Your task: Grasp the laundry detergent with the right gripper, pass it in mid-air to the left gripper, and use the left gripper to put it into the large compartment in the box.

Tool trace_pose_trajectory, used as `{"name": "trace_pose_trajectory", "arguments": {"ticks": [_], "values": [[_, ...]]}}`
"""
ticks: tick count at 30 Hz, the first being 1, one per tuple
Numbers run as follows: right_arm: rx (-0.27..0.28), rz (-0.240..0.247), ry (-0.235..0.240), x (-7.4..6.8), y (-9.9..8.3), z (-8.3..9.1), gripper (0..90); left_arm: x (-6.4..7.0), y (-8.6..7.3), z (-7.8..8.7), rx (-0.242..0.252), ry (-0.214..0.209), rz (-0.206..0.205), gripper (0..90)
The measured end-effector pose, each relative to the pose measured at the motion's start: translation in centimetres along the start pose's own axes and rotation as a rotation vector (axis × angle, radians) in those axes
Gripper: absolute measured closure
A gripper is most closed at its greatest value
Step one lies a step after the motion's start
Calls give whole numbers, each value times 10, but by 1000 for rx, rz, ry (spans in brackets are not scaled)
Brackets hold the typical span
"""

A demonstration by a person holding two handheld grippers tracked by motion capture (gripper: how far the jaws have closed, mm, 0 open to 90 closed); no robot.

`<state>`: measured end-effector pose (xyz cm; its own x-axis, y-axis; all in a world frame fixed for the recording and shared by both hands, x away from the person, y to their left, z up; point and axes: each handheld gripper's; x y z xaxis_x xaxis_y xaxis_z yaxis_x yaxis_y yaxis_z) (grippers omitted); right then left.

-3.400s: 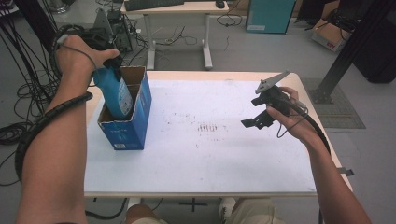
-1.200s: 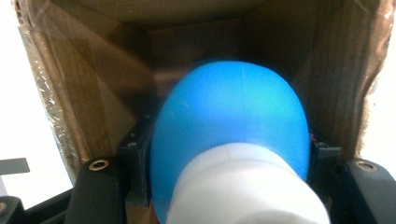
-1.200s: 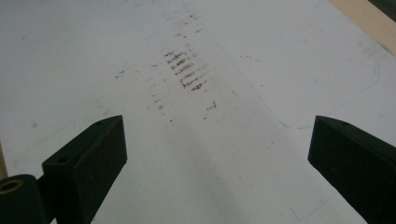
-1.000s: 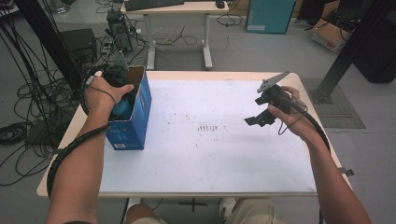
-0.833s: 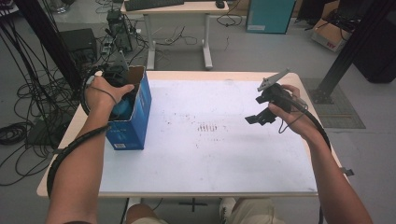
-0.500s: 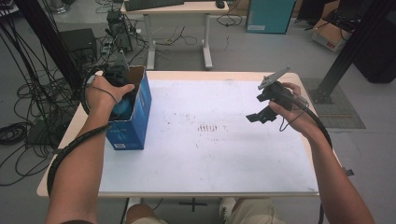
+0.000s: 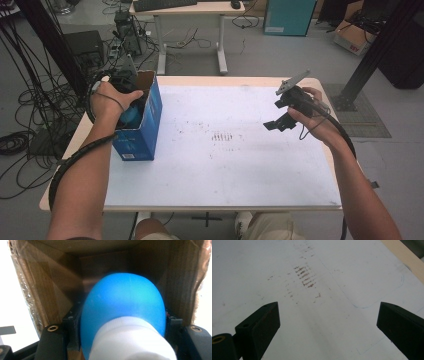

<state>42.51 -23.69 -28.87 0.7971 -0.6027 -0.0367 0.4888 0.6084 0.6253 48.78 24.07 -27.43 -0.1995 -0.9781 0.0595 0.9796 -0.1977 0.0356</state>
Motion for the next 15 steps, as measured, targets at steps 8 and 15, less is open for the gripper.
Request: {"name": "trace_pose_trajectory", "arguments": {"ticks": [8,15], "values": [[-1,3,5,-1,1,-1,49,1,0,0,2,2,0,365],[-3,6,8,-1,1,-1,49,0,-1,0,4,0,2,364]]}}
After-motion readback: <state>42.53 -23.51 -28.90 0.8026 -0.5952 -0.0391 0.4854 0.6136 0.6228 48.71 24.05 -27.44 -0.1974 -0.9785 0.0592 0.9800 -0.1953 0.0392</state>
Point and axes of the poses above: each handheld gripper's, and its own axes: z roughly backward along the jaws, y roughly out of its top, x roughly to its right, and after that the axes turned 7 degrees about -z, right-handed
